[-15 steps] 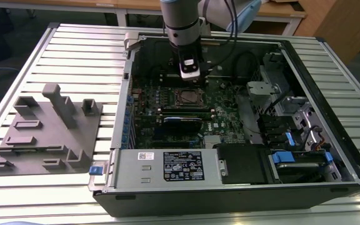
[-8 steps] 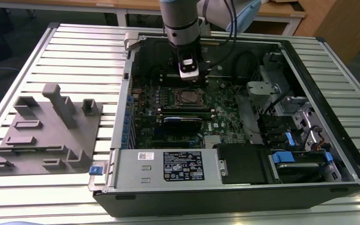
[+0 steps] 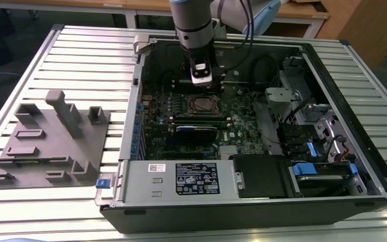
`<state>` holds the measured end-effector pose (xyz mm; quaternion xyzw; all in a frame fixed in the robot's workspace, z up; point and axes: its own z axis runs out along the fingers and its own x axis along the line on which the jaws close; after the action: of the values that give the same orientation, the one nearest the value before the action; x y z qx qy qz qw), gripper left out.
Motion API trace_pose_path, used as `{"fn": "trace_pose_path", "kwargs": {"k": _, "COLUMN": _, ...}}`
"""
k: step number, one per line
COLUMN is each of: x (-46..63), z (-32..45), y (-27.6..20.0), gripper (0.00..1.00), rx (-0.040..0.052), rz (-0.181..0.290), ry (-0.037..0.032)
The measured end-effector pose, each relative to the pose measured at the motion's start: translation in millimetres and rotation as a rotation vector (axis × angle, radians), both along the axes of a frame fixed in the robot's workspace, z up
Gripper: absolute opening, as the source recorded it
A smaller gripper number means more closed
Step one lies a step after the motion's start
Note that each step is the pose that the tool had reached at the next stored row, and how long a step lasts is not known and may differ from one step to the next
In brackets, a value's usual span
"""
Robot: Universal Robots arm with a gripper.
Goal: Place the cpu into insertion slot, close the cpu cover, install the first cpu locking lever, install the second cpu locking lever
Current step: 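Install the first cpu locking lever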
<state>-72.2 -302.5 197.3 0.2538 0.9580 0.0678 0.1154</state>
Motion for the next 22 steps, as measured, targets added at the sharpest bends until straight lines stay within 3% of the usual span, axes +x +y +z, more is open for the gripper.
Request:
{"fn": "trace_pose_path", "kwargs": {"k": 6, "x": 0.0, "z": -0.6, "y": 3.4, "gripper": 0.11, "rx": 0.0002, "rz": -0.012, "ry": -0.0015}}
{"fn": "trace_pose_path", "kwargs": {"k": 18, "x": 0.0, "z": -0.7, "y": 1.3, "gripper": 0.11, "rx": -0.0030, "rz": -0.018, "ry": -0.0036}}
{"fn": "trace_pose_path", "kwargs": {"k": 22, "x": 0.0, "z": -1.8, "y": 1.2, "gripper": 0.11, "rx": -0.0045, "rz": -0.020, "ry": -0.0072}}
